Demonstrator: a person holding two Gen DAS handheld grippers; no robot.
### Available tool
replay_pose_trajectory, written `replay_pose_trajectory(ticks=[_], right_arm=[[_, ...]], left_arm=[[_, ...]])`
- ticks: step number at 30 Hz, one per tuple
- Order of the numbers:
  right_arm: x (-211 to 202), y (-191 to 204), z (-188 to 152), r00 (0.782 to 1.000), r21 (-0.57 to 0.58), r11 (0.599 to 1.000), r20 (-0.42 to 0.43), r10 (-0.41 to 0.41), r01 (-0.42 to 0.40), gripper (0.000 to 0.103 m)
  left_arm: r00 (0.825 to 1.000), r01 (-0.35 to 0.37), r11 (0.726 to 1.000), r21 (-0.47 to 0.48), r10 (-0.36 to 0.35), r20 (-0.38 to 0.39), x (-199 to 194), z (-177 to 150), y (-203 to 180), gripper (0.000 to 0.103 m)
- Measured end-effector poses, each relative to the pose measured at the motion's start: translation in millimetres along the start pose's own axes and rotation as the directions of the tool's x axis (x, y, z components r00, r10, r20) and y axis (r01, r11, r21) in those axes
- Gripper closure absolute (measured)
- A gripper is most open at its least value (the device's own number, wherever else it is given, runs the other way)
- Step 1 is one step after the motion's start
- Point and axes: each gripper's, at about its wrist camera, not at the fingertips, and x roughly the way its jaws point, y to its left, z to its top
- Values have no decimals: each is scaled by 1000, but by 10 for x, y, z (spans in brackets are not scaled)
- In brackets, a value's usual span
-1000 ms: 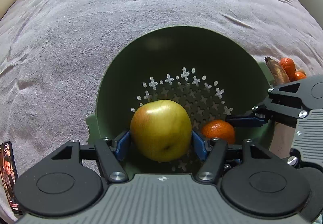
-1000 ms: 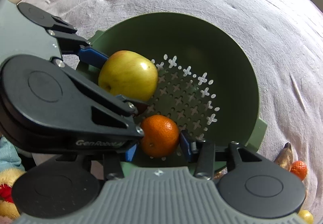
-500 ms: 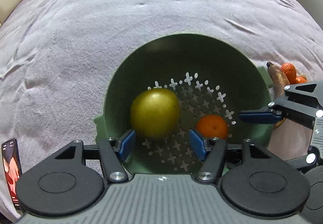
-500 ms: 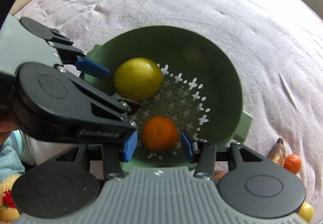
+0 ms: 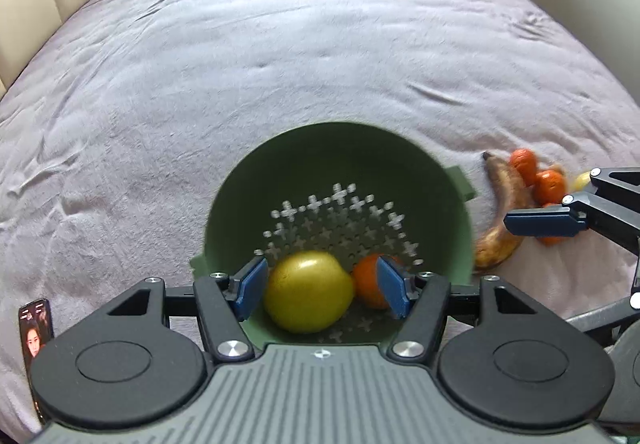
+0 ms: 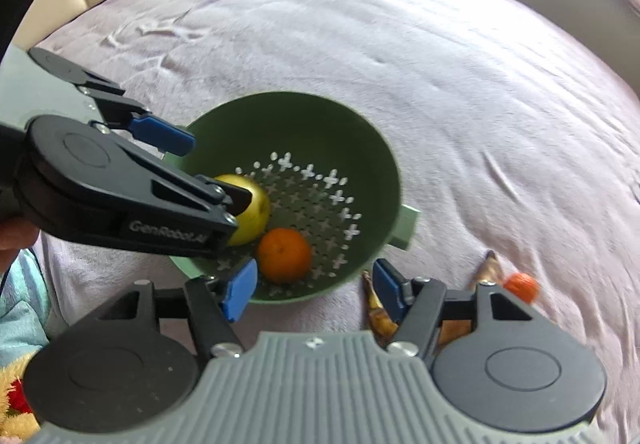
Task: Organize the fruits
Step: 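Withdraw both open tools from the colander back toward the fruit pile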
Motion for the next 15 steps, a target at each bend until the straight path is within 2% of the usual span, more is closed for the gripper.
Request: replay_pose_trajectory(ticks=[9, 15], right_arm=[[-455, -169, -385, 994, 133, 988, 73, -86, 76, 36], [-610, -443, -715, 987, 306, 945, 74, -146, 117, 36]], left_arm=[[991, 88, 996, 21, -90, 96, -261, -92, -224, 28], [976, 140, 987, 78, -151, 159, -379, -155, -454, 28]])
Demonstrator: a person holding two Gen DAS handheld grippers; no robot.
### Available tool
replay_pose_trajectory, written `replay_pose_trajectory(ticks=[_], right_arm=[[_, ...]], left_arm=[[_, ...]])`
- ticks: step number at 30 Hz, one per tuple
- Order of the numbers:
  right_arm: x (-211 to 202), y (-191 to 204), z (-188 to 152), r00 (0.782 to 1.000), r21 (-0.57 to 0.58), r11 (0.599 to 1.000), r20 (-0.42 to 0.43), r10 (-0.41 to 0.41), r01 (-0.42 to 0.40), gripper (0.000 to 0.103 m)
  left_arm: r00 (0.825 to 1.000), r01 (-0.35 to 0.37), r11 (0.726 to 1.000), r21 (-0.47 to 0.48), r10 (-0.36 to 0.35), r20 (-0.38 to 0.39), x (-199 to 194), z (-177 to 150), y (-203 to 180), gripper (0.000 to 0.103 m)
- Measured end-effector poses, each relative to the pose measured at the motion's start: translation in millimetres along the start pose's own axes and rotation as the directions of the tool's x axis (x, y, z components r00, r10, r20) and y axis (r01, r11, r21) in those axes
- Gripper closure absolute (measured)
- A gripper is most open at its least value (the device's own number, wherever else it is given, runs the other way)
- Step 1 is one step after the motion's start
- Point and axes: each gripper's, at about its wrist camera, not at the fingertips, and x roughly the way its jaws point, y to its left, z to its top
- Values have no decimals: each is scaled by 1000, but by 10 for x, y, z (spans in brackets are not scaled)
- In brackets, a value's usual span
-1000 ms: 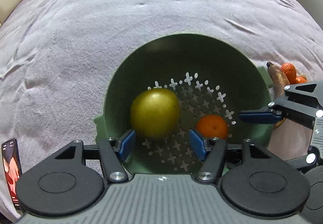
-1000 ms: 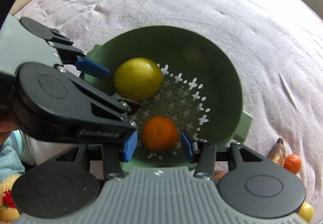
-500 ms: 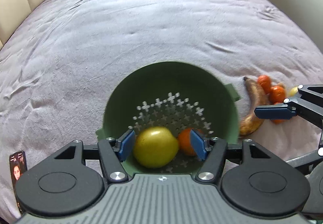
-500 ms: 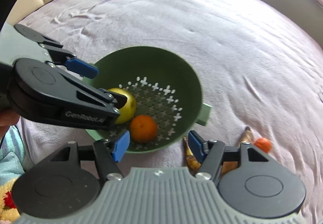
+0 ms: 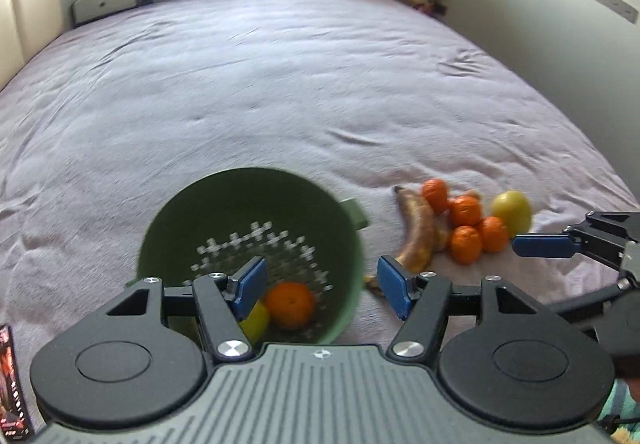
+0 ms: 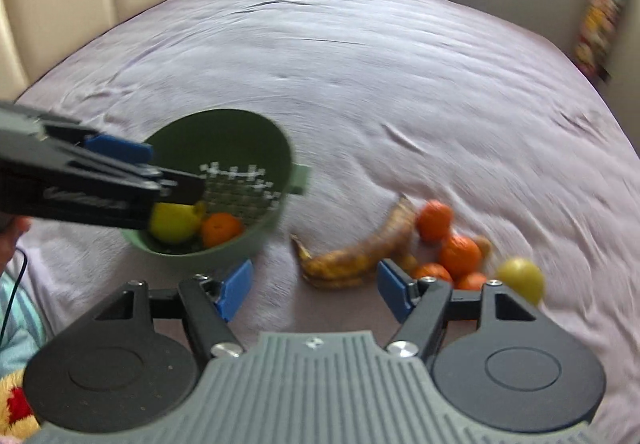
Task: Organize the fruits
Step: 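Withdraw both open tools from the colander back toward the fruit pile, then grasp the brown banana with the left tool while the right tool grasps a mandarin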
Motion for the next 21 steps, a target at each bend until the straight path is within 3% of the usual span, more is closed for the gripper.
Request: replay_pose_trajectory(ticks=[13, 21], right_arm=[[66, -675, -457, 992, 312, 941, -53, -117, 128, 36], [182, -836, -489, 991, 392, 911, -50, -120, 130, 37]], left_arm=[[995, 58, 980, 191, -72, 67, 211, -274, -621, 28], [992, 4, 948, 317, -43, 118, 490, -401, -983, 28]])
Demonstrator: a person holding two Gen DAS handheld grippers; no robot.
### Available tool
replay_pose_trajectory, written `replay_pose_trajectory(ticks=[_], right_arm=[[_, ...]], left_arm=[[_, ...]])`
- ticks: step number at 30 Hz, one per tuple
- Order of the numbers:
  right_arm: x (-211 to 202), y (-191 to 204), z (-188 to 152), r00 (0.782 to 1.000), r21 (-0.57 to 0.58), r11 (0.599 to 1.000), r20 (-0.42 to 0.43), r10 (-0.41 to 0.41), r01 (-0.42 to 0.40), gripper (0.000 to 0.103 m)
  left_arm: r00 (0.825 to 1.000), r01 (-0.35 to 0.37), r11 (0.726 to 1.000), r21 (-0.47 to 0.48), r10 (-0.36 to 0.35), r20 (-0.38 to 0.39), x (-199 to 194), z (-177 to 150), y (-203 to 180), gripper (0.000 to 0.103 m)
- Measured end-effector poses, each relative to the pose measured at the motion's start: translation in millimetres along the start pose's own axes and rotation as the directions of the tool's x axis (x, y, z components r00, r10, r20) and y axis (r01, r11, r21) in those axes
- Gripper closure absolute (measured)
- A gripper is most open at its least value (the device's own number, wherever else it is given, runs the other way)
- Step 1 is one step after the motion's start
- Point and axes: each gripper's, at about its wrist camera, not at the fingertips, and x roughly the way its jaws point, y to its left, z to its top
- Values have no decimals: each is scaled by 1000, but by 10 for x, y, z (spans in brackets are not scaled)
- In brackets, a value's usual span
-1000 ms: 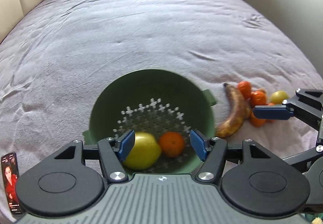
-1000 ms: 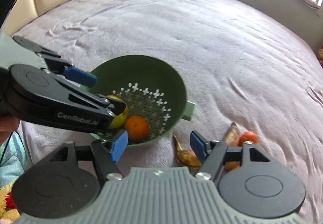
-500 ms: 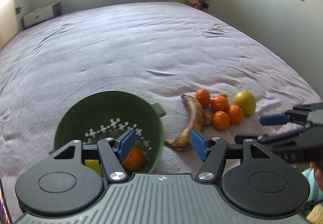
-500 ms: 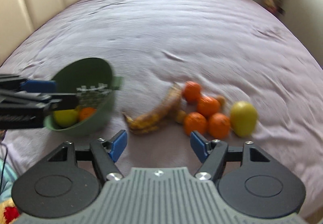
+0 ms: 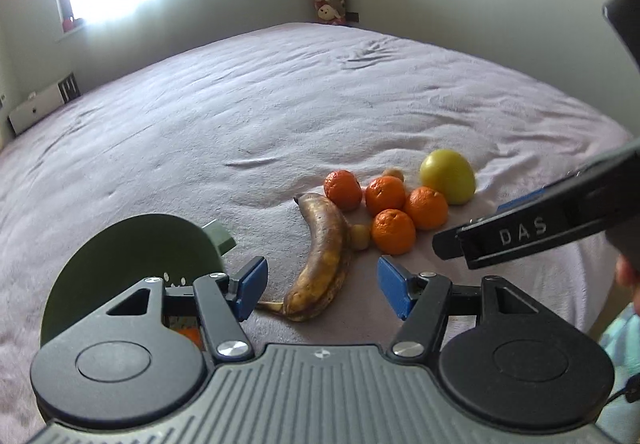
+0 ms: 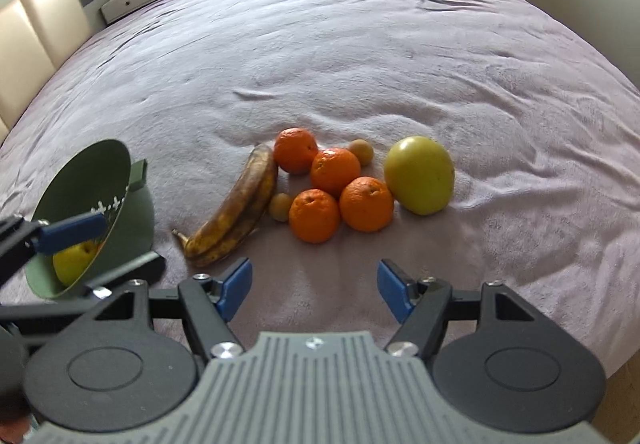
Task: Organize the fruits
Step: 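Grasp the brown banana with the left tool while the right tool grasps a mandarin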
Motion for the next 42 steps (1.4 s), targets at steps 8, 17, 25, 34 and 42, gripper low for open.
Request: replay_pose_trajectory(ticks=[8, 17, 25, 34, 42], right_arm=[[205, -90, 57, 1000, 75, 997, 3, 31, -31, 38], [513, -132, 115, 997, 163, 983, 8, 80, -80, 48], [712, -155, 155, 997, 209, 975, -4, 83, -81, 48], [955, -266, 170, 991, 327, 937, -13, 133, -121, 50], [1018, -246, 204, 992, 326, 940, -31, 118, -102, 61]], left_arm=[[998, -60, 995, 79, 61, -16, 322, -19, -146, 28], [996, -71, 992, 106, 77, -55, 605, -69, -204, 31], [993, -56, 996, 64, 63, -102, 812, -97, -150, 37], [991, -40, 998, 43, 46, -128, 976, -104, -100, 44], [991, -23, 999, 39, 28, -132, 992, -95, -82, 50]])
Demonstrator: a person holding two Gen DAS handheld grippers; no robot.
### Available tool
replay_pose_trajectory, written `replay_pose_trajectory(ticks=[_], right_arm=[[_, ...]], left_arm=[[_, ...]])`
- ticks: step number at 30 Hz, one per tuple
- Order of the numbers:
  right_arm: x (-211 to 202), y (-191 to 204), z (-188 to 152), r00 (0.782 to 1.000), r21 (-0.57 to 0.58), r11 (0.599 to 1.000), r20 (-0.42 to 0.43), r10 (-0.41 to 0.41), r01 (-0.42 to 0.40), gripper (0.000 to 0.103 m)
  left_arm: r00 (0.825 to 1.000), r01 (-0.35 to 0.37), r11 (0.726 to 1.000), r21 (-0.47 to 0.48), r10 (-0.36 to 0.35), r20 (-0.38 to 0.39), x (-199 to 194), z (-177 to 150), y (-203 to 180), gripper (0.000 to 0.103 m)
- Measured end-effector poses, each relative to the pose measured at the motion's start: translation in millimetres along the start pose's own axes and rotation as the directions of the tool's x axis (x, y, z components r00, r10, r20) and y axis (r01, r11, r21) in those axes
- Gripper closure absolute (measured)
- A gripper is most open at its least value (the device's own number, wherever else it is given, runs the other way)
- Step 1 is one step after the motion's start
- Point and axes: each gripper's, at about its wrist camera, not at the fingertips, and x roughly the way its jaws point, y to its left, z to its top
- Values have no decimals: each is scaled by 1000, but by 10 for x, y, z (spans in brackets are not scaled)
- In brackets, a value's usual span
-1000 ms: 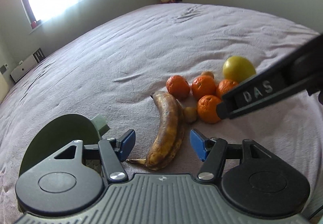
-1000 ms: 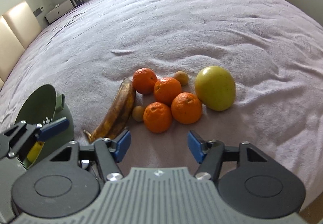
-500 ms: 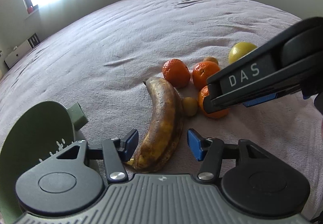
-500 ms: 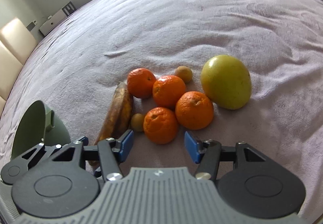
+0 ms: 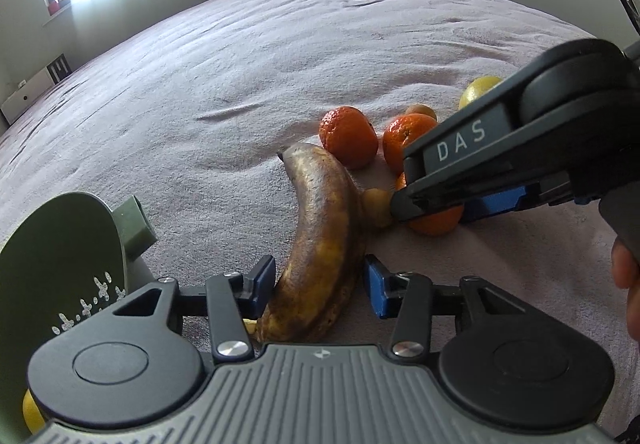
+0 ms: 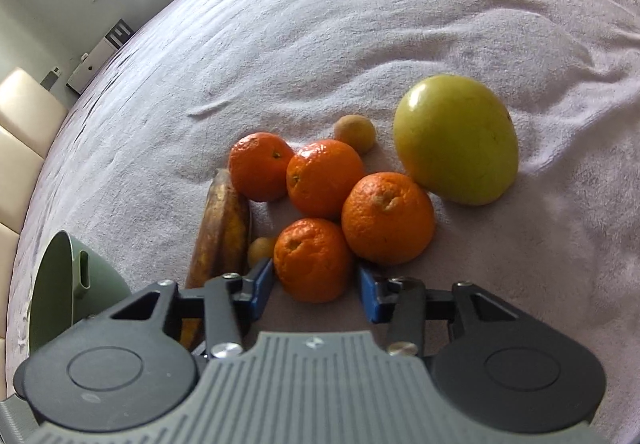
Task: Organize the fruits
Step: 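Grasp the brown banana with the left tool while the right tool grasps a mandarin, then lift and carry the banana and mandarin toward the green colander with both tools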
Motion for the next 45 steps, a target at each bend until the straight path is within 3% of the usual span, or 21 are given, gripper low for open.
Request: replay_pose_trajectory(ticks=[8, 15, 20, 27, 31, 35, 42, 45], right_arm=[[-84, 49, 3, 999, 2, 1000, -40, -15, 15, 62], [-305, -7, -125, 997, -7, 1000, -81, -9, 8, 62], [-460, -18, -300, 992, -56, 998, -128, -22, 15, 62], [-644, -13, -592, 982, -166, 985, -170, -78, 50, 62], [-612, -1, -678, 977, -197, 979, -198, -84, 44, 62], [-556, -30, -679, 974, -195, 980, -212, -82, 40, 61], [-550, -66, -649, 975, -162, 986, -212, -64, 30, 59], [-545, -93, -639, 975, -139, 990, -216, -57, 27, 59]], left_arm=[[1000, -4, 1000, 7, 5, -7, -203, 104, -53, 58], [996, 29, 996, -86, -36, -81, -465, 53, 25, 58], [986, 41, 990, -136, -62, -156, -665, -90, 81, 58], [957, 126, 974, -190, -170, -233, -849, -412, 75, 58], [953, 159, 972, -170, -196, -230, -807, -445, 31, 58], [932, 240, 934, -265, -298, -205, -746, -464, 137, 57], [938, 262, 922, -285, -313, -150, -662, -402, 168, 40], [948, 232, 937, -261, -278, -154, -604, -363, 135, 39]])
